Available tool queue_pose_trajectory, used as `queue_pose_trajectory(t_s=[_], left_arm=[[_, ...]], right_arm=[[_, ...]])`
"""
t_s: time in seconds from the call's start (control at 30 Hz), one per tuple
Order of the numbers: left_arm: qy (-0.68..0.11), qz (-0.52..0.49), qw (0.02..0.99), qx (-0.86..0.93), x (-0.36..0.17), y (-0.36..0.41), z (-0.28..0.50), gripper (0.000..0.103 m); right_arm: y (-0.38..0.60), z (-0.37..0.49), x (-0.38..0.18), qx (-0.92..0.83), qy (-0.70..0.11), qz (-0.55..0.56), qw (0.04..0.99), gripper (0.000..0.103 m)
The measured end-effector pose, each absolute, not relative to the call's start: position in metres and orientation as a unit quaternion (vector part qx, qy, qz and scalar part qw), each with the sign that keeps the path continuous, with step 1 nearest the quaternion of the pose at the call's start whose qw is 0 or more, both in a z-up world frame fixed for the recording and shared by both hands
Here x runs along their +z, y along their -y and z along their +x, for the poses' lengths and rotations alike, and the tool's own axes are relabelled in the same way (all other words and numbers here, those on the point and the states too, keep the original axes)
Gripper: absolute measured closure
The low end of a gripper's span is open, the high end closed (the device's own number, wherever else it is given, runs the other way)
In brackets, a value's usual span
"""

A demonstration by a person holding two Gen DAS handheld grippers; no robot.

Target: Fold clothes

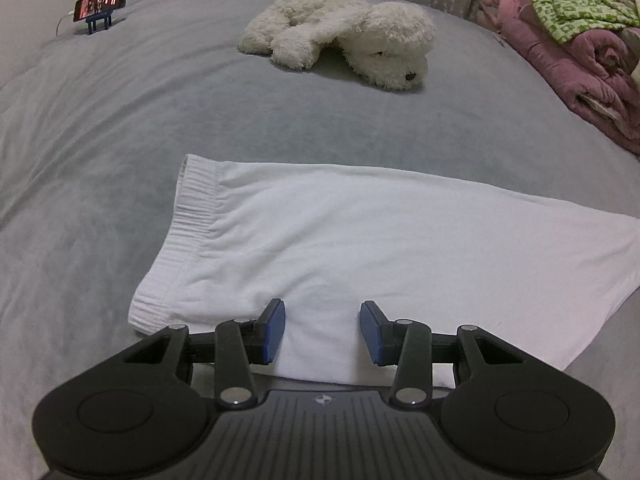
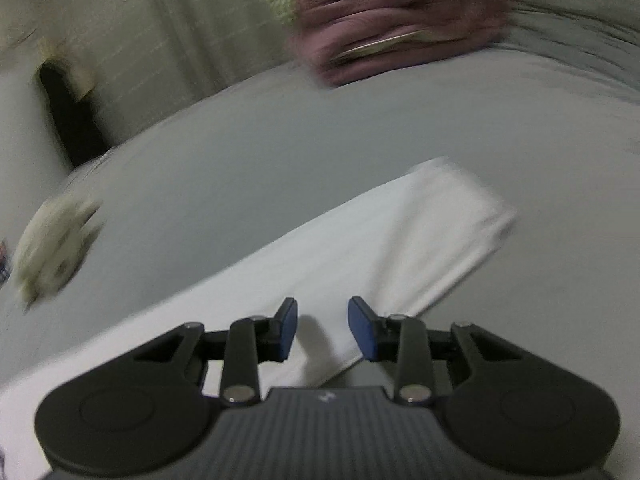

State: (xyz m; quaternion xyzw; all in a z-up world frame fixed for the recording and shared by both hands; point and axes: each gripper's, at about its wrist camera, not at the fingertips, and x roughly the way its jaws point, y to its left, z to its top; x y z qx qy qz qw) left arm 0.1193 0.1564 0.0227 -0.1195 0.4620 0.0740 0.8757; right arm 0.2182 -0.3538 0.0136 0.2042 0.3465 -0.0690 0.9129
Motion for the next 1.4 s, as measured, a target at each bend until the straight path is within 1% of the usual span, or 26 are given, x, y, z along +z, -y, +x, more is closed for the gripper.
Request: queue_pose_trajectory(t_s=[0.1, 0.3, 0.37, 0.4, 0.6, 0.63, 0.67, 0.9, 1.07, 1.3, 1.37, 1.4], left_arm=[[-0.462, -0.115, 0.876, 0.074, 0.022, -0.155, 0.12, 0.057], [-0.463, -0.106, 0.877, 0.073, 0.02, -0.152, 0.12, 0.056], [-0.463, -0.103, 0.877, 0.073, 0.019, -0.151, 0.12, 0.056], [-0.463, -0.101, 0.878, 0.073, 0.019, -0.15, 0.12, 0.056], [-0.463, -0.1, 0.878, 0.071, 0.019, -0.15, 0.119, 0.056], [-0.463, -0.101, 0.878, 0.07, 0.019, -0.15, 0.119, 0.056], [-0.463, -0.101, 0.878, 0.07, 0.019, -0.151, 0.119, 0.056], [-0.464, -0.102, 0.877, 0.071, 0.02, -0.15, 0.12, 0.056], [-0.464, -0.105, 0.877, 0.07, 0.02, -0.152, 0.12, 0.056], [-0.464, -0.111, 0.876, 0.069, 0.02, -0.154, 0.121, 0.056], [-0.464, -0.112, 0.876, 0.069, 0.021, -0.154, 0.121, 0.056], [-0.464, -0.113, 0.876, 0.069, 0.021, -0.155, 0.121, 0.056]], right_arm=[[0.405, 0.216, 0.013, -0.113, -0.323, 0.276, 0.898, 0.072], [0.431, 0.227, 0.009, -0.133, -0.329, 0.291, 0.888, 0.074], [0.434, 0.231, 0.006, -0.134, -0.335, 0.294, 0.885, 0.082], [0.433, 0.233, 0.008, -0.141, -0.335, 0.287, 0.887, 0.084], [0.425, 0.236, 0.009, -0.147, -0.339, 0.25, 0.895, 0.087], [0.423, 0.237, 0.009, -0.148, -0.339, 0.237, 0.898, 0.091], [0.421, 0.236, 0.01, -0.149, -0.338, 0.229, 0.9, 0.098], [0.42, 0.236, 0.029, -0.158, -0.318, 0.195, 0.915, 0.098], [0.415, 0.25, 0.009, -0.178, -0.356, 0.157, 0.904, 0.098], [0.419, 0.239, 0.018, -0.176, -0.337, 0.175, 0.908, 0.098], [0.419, 0.24, 0.018, -0.173, -0.342, 0.171, 0.908, 0.093], [0.42, 0.239, 0.017, -0.167, -0.346, 0.179, 0.906, 0.092]])
